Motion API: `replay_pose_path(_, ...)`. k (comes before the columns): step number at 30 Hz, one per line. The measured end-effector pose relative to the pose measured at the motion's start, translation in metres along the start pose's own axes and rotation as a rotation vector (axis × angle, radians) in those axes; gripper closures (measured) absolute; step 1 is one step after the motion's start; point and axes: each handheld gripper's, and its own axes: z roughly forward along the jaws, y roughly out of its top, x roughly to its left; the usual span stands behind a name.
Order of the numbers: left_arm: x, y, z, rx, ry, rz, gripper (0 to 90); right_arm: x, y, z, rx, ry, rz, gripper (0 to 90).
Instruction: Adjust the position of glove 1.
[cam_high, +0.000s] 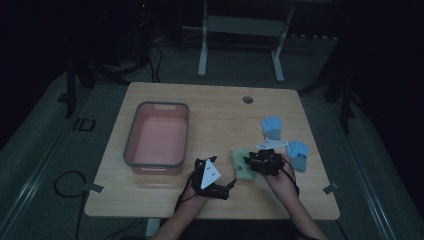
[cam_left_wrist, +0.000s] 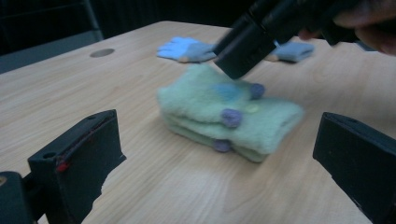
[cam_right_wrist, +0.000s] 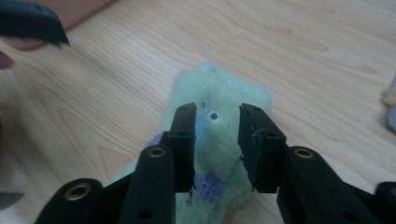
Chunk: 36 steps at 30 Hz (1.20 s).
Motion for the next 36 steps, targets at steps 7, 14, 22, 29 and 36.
replay_pose_path(7,0.005,0.014,0.005,0.102,0.004,-0.091,6.3,-0.016,0.001,-0.011,-0.031,0.022,0.004,57.6)
replay_pose_path(14,0.006,0.016,0.012,0.11,-0.182,-0.049,11.9,-0.027,0.001,-0.009,-0.029,0.05,-0.024,57.5)
replay_pose_path(22,-0.001,0.025,0.023,0.119,-0.257,0.063,20.5,-0.041,0.005,0.0,-0.022,0.09,-0.024,53.8)
replay_pose_path(29,-0.006,0.031,0.035,0.142,-0.328,0.126,29.4,-0.048,0.011,0.01,-0.02,0.119,-0.034,49.3)
replay_pose_path(36,-0.005,0.034,0.048,0.204,-0.363,0.195,32.8,-0.049,0.02,0.02,0.002,0.154,-0.04,48.3)
